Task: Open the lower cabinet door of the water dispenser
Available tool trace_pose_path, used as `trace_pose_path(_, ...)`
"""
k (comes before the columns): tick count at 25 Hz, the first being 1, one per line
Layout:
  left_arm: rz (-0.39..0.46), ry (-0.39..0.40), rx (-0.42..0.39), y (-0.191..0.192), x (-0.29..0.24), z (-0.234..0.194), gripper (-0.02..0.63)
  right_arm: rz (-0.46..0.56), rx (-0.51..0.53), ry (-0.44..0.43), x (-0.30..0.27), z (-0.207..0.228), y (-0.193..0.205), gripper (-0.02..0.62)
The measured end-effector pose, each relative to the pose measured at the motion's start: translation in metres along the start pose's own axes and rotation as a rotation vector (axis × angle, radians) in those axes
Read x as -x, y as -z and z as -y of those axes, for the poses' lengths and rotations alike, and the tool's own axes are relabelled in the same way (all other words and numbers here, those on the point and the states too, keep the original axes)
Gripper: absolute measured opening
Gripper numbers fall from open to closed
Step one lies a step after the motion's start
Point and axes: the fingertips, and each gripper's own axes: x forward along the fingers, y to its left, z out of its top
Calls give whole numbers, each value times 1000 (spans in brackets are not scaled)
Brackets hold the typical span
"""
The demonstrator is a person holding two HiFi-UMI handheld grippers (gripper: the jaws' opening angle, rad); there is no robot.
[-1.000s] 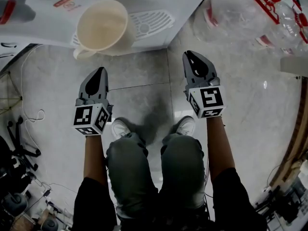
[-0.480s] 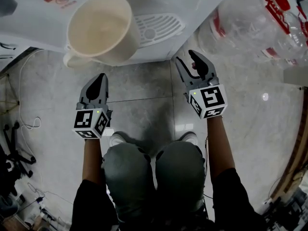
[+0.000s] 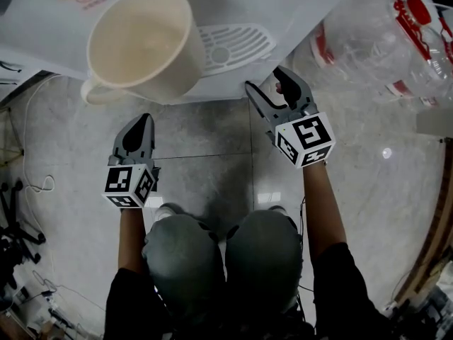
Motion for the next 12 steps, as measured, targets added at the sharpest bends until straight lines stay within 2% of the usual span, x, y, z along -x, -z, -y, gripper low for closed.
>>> trace_pose_path(6,-3,-4,2,2,2,-4,11,-13,25,-55,-6,-4,-1,258)
trace_pose_path(12,-7,12,-4,4,4,-1,11,-23,20,-17,-4,-5,-2,247)
